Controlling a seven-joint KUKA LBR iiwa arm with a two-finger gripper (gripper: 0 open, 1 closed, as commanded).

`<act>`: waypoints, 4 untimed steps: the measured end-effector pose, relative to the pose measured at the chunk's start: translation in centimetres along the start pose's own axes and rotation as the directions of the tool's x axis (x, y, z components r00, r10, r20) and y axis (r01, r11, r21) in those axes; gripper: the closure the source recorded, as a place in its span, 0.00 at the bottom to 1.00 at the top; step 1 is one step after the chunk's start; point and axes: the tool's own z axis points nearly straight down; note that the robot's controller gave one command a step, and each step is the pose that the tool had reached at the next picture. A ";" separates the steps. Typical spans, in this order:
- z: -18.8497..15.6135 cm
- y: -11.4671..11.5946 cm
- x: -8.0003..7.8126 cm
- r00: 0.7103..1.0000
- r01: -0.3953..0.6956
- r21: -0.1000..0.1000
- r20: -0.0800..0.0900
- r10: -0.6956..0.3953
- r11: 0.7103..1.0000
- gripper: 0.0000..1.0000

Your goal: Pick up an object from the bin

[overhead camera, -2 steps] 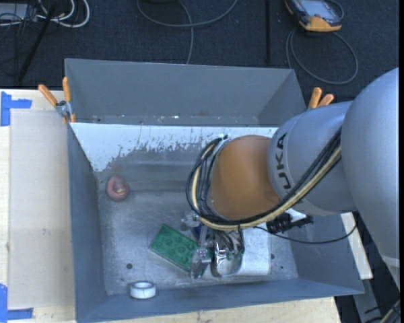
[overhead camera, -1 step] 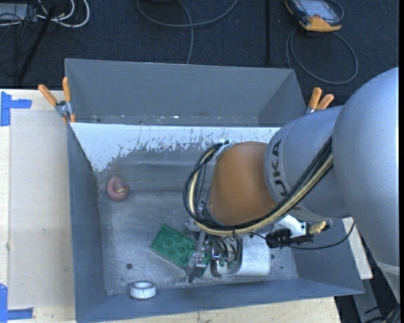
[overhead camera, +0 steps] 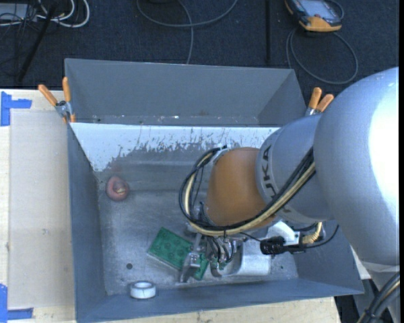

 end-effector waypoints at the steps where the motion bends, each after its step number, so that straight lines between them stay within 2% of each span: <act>1: 0.0 2.5 0.8 0.983 -0.184 0.002 0.001 0.184 0.983 0.00; 2: -0.1 2.6 0.9 0.983 -0.183 0.002 -0.003 0.183 0.983 1.00; 3: -3.0 2.6 0.8 0.983 -0.181 0.003 -0.003 0.181 0.983 1.00; 4: -4.2 2.5 0.8 0.984 -0.179 0.004 -0.004 0.179 0.984 1.00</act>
Offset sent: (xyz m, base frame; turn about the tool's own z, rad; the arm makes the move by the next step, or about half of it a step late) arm -0.0032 0.0269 -0.0013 0.1833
